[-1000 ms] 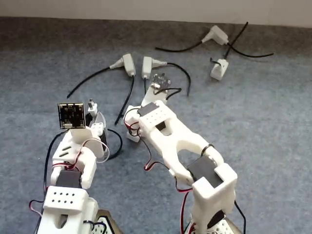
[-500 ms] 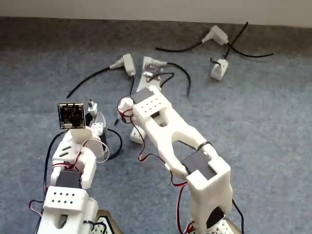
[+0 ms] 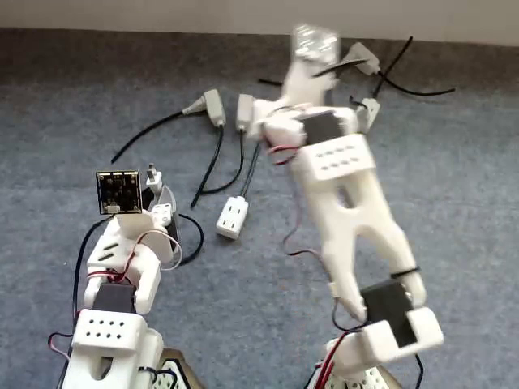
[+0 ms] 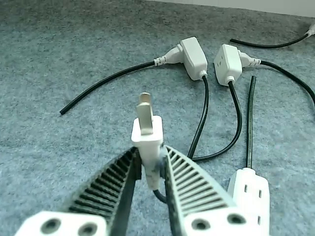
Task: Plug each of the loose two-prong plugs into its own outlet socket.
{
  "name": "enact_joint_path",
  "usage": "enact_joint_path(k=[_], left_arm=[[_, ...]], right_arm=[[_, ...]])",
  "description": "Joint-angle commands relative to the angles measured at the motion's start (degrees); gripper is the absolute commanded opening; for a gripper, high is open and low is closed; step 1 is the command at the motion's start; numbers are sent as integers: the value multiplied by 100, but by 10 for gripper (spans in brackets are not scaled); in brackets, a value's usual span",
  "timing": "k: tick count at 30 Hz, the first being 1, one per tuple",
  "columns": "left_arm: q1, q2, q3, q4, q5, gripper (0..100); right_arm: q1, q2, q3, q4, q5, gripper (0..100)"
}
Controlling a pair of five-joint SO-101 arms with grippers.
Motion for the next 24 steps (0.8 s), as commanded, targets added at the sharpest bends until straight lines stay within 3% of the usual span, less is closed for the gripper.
enact_joint_path(k=[1, 6, 10, 20, 24], left_arm=[[-75, 31, -198, 105, -62, 7], [-22, 22, -303, 246, -62, 7], [585, -22, -400, 141, -88, 7], [1393, -22, -523, -2541, -70, 7], [1903, -13, -901, -2840, -44, 7]], right_arm=[[1358, -716, -286, 365, 791, 278], [1974, -734, -110, 1042, 1301, 278], [2035, -787, 57, 1174, 1398, 278], [2589, -787, -989, 1174, 1433, 278], [2853, -787, -1226, 1156, 1433, 278]])
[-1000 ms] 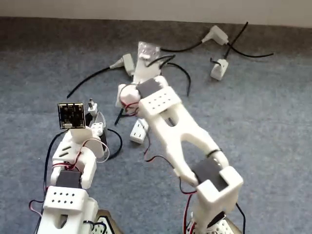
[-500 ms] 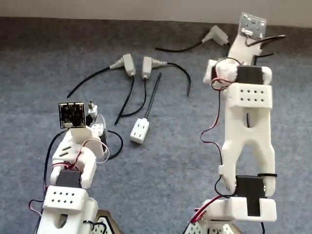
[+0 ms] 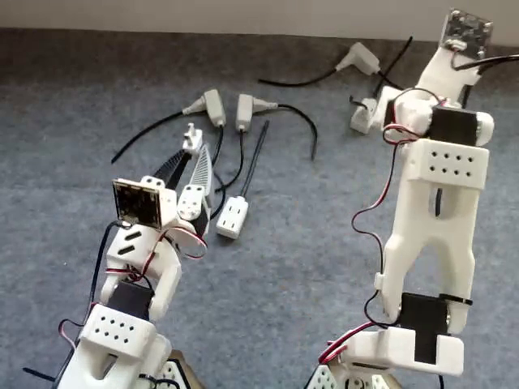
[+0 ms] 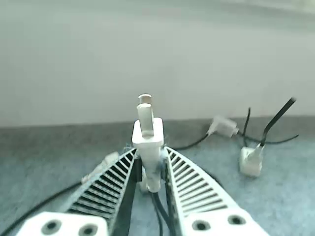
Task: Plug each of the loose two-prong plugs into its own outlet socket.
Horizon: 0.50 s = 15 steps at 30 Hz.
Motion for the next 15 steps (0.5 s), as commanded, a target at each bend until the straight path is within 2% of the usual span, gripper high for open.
enact_joint_path(k=[1, 6, 11, 15], left_arm=[[576, -22, -637, -316, 18, 7], [1121, 31, -1253, -316, 18, 7], [1903, 40, -1288, -308, 0, 7], [2352, 92, -1288, -308, 0, 7]], right_arm=[[365, -277, -549, 4, 79, 278], [664, -277, -1007, 13, 79, 278], [620, -295, -1262, 101, 70, 276], [382, -435, -1930, 418, 70, 187]])
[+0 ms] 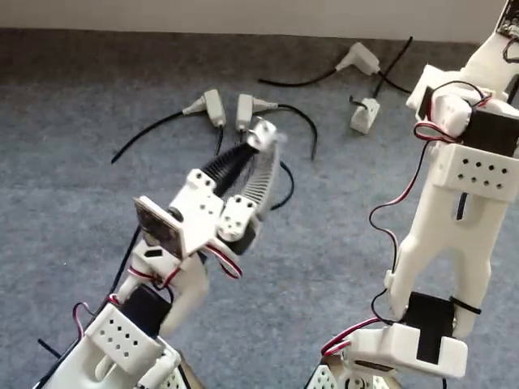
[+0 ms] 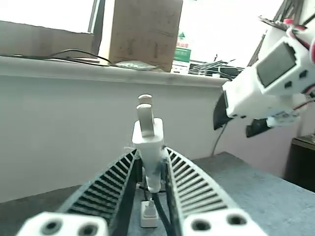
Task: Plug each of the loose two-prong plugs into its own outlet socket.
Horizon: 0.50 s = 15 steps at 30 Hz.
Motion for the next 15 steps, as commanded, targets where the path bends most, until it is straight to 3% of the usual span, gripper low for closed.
enact_joint_path(k=[1, 5, 15], left_arm=[[356, 127, -268, -132, 0, 7], [409, 585, -303, -176, 18, 7], [453, 857, -453, -176, 26, 7]], right_arm=[[-286, -497, -945, 277, 70, 152], [-884, -848, -1622, 242, 79, 32], [-2941, -1516, -2026, 444, 79, 22]])
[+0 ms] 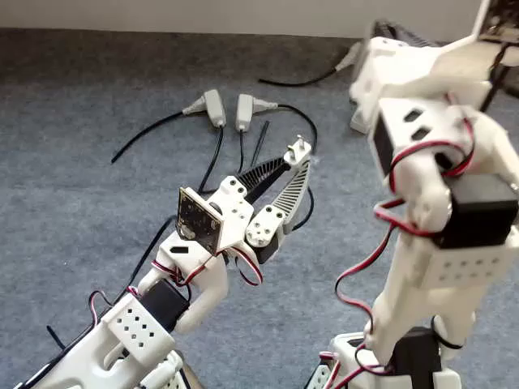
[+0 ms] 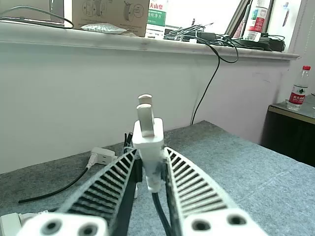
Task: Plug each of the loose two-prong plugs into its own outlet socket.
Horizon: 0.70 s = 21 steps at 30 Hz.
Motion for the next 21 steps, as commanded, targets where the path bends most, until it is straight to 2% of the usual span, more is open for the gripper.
enact_joint_path(k=[1, 5, 9, 16, 21], left_arm=[[75, 22, -268, -176, 26, 7], [259, 22, -295, -176, 26, 7], [497, 22, -400, -176, 26, 7], [505, 13, -409, -176, 26, 7], [497, -295, -426, -141, 26, 7]], right_arm=[[-1059, -444, -233, 303, 44, 21], [-2053, -523, -224, 848, 44, 7], [-2475, -259, -224, 1314, 44, 7], [-2510, 488, -224, 1780, 53, 8], [-1965, 585, -224, 1824, 53, 8]])
